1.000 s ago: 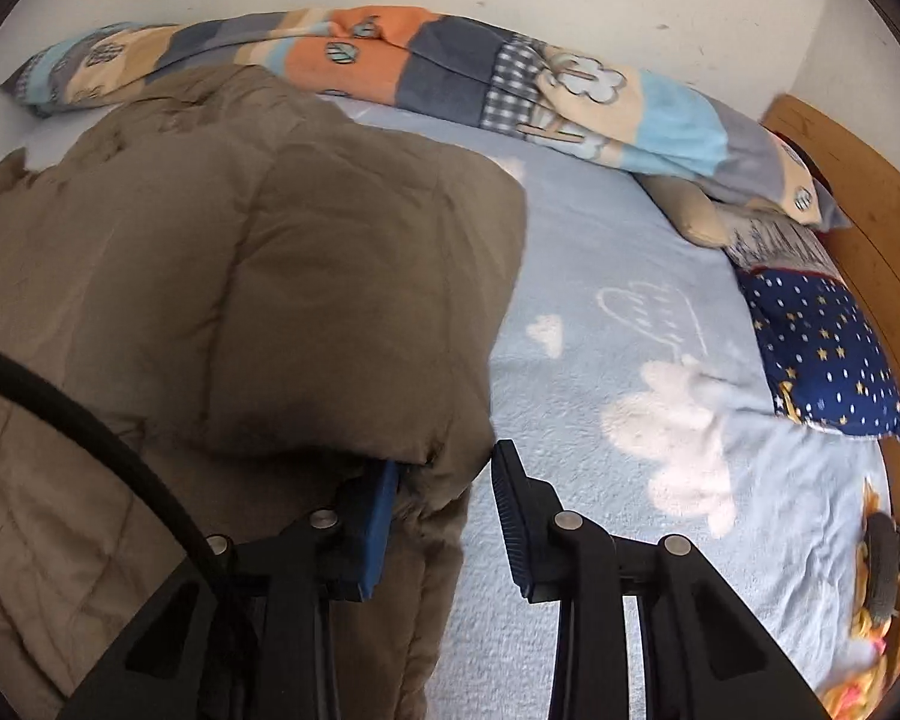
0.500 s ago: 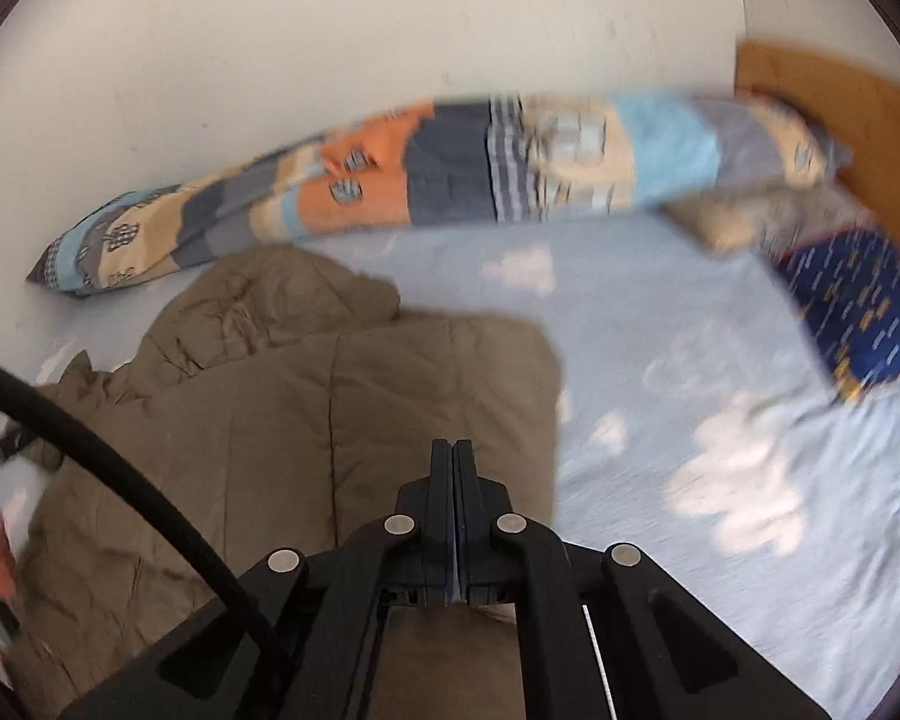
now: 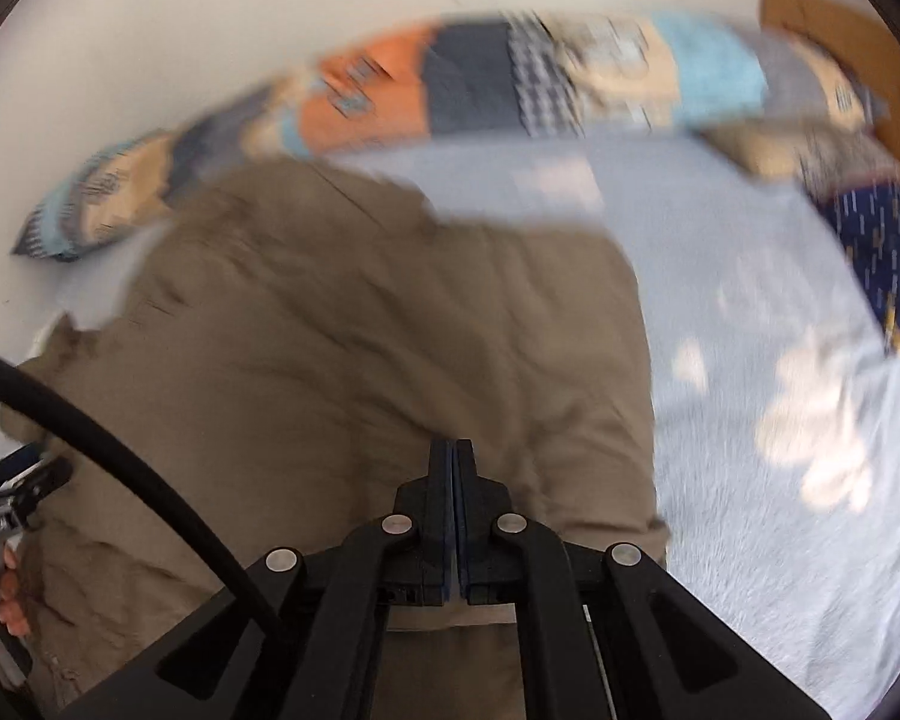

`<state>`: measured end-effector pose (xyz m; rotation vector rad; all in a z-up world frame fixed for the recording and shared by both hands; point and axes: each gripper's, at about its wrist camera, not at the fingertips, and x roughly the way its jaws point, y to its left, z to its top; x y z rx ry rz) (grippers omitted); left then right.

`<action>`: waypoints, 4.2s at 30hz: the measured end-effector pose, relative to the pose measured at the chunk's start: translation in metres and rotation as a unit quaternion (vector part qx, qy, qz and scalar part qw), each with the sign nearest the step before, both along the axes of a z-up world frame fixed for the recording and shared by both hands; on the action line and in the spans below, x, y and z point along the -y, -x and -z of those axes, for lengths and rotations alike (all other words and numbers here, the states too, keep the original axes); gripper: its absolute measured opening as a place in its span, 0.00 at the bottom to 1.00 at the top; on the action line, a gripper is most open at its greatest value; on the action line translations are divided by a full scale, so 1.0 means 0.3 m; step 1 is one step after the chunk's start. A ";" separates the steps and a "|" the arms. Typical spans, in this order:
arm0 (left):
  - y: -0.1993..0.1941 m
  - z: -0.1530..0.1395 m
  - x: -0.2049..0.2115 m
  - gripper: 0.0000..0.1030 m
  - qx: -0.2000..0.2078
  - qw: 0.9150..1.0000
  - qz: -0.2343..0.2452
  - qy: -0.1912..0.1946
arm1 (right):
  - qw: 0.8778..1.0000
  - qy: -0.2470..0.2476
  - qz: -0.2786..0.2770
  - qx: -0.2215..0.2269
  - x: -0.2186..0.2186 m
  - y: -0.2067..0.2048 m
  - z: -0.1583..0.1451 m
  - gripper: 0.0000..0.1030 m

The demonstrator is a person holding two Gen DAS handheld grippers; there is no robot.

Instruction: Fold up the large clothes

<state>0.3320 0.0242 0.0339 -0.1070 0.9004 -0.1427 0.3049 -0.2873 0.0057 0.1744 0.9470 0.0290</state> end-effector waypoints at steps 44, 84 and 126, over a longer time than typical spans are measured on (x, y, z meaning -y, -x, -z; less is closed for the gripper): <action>0.027 -0.040 -1.058 0.98 -0.030 0.953 -0.253 0.165 | 0.980 -0.057 -0.180 0.065 -0.579 0.077 -0.086 0.33; -0.011 0.150 -1.563 0.16 0.109 0.820 -0.391 0.403 | 0.979 -0.064 -0.184 0.068 -0.563 0.095 -0.056 0.34; -0.015 -0.192 0.362 0.16 0.043 0.950 0.141 0.277 | 0.988 -0.075 0.075 0.112 -0.022 0.194 -0.228 0.34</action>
